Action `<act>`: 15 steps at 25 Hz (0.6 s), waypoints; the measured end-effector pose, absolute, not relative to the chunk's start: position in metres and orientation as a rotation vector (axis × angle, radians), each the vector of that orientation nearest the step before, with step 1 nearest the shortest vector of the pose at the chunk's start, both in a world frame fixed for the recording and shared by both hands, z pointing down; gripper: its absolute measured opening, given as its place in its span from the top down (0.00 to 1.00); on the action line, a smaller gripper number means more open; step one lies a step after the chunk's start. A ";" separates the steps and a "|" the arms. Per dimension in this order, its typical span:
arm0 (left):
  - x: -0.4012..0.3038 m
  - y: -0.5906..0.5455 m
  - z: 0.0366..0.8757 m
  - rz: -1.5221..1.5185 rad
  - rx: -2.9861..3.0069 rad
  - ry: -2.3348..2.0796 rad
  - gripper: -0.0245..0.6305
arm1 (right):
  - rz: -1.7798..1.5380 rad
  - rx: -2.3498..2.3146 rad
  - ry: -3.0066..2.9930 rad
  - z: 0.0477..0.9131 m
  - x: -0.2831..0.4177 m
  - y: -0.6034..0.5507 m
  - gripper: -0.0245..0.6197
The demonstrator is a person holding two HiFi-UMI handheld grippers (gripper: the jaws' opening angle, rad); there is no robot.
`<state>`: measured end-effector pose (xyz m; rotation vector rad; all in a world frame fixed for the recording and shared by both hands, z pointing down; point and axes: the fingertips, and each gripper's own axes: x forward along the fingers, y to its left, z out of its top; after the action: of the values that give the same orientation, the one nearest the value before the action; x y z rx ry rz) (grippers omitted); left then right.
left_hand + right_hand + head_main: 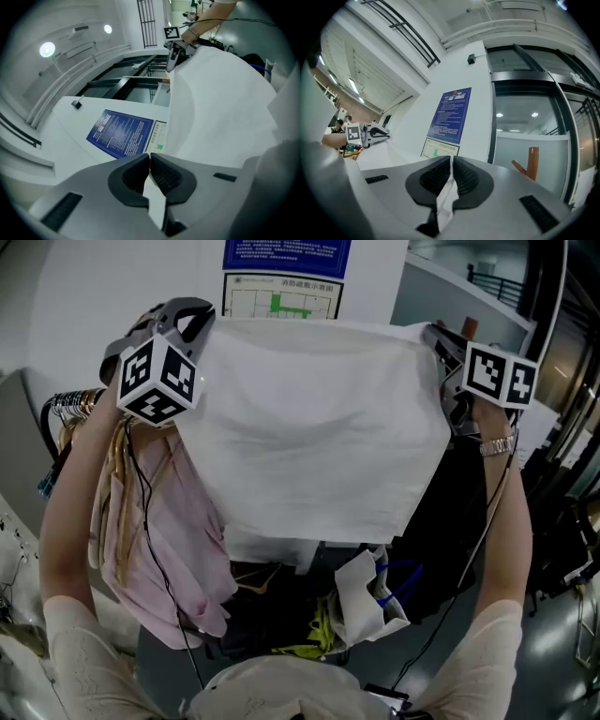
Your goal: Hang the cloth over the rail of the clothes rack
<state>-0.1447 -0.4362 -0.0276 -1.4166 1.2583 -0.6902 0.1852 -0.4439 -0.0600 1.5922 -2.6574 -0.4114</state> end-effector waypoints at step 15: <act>-0.138 -0.449 0.001 -0.962 -1.332 1.098 0.90 | -0.525 1.516 -2.437 -0.047 0.186 -0.453 0.75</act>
<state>-0.1380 -0.4487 0.0010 -1.3324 1.0983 -0.9621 0.1862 -0.4532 -0.0472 1.5159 -2.4371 -0.5251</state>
